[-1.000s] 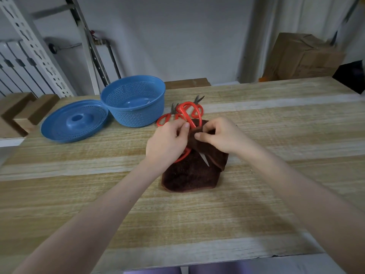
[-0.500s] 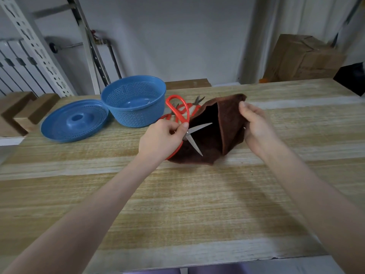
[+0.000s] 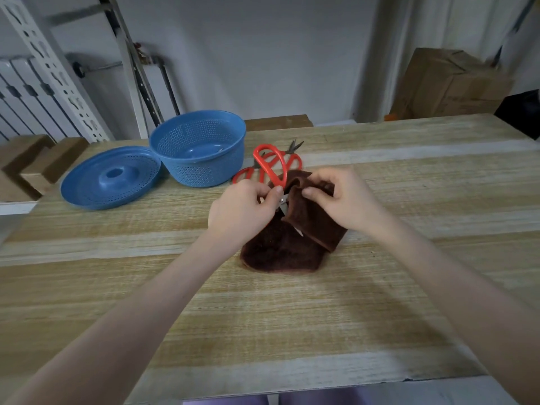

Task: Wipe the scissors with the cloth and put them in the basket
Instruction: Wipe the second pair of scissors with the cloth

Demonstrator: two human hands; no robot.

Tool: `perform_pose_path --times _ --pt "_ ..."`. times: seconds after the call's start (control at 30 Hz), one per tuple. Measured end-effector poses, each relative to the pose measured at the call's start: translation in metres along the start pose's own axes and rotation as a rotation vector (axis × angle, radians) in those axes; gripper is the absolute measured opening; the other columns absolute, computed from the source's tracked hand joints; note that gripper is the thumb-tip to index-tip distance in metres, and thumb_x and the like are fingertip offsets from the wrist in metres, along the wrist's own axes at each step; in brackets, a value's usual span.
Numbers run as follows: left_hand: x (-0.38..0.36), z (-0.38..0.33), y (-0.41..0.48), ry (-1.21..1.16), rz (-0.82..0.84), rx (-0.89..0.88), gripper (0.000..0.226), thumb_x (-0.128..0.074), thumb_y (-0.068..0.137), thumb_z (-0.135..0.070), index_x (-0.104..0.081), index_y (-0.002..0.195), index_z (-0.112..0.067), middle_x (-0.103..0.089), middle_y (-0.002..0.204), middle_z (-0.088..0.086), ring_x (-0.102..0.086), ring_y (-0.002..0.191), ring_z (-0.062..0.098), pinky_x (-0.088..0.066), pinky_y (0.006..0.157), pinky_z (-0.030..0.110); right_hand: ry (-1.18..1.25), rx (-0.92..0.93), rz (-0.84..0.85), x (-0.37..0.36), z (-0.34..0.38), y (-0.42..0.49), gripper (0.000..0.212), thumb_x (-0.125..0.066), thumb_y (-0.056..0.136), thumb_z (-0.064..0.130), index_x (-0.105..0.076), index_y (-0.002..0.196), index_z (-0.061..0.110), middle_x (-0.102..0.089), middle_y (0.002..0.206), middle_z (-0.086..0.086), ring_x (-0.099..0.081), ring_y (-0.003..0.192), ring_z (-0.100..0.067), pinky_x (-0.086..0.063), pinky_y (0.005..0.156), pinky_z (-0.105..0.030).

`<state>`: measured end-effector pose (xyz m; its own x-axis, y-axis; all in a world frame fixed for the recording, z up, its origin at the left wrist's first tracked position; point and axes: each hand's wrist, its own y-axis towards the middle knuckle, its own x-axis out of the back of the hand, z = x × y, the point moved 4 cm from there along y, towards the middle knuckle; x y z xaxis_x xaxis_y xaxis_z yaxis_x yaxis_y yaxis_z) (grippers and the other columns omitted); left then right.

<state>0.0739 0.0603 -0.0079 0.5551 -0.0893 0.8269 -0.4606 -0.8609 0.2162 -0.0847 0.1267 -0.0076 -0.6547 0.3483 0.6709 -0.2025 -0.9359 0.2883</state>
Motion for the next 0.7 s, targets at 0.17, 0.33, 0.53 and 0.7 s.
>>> perform_pose_path --times 0.17,0.33,0.53,0.7 --pt "0.003 0.009 -0.002 0.0 -0.008 0.053 0.049 -0.038 0.095 -0.049 -0.067 0.068 -0.021 -0.061 0.063 -0.004 -0.059 0.074 0.023 -0.046 0.067 0.034 0.13 -0.192 -0.098 0.021 -0.029 0.002 0.008 -0.064 0.092 0.014 -0.068 0.096 0.02 -0.071 0.093 0.002 -0.067 0.092 -0.016 -0.053 0.089 -0.033" --pt "0.013 0.013 0.001 0.003 -0.032 0.07 0.046 -0.039 0.097 -0.045 -0.072 0.072 -0.024 -0.06 0.061 -0.006 -0.06 0.072 0.021 -0.048 0.068 0.033 0.457 -0.268 -0.271 0.034 -0.042 -0.001 0.011 -0.061 0.094 0.013 -0.07 0.096 0.018 -0.073 0.091 0.0 -0.07 0.088 -0.013 -0.056 0.082 -0.031" --pt "0.009 -0.002 0.001 0.126 -0.075 -0.004 0.051 -0.037 0.098 -0.048 -0.067 0.069 -0.018 -0.054 0.057 -0.003 -0.056 0.065 0.022 -0.032 0.053 0.029 0.349 0.009 -0.207 0.014 -0.002 0.004 0.015 -0.059 0.095 0.013 -0.066 0.096 0.026 -0.068 0.092 0.014 -0.064 0.09 0.0 -0.05 0.083 -0.019" --pt "0.006 -0.006 0.001 0.152 -0.077 -0.037 0.049 -0.041 0.096 -0.046 -0.057 0.058 -0.02 -0.047 0.051 -0.004 -0.049 0.056 0.017 -0.033 0.053 0.029 -0.239 0.12 -0.003 -0.005 0.005 0.01 0.017 -0.06 0.093 0.029 -0.068 0.095 0.014 -0.067 0.086 0.001 -0.061 0.077 -0.016 -0.05 0.073 -0.037"
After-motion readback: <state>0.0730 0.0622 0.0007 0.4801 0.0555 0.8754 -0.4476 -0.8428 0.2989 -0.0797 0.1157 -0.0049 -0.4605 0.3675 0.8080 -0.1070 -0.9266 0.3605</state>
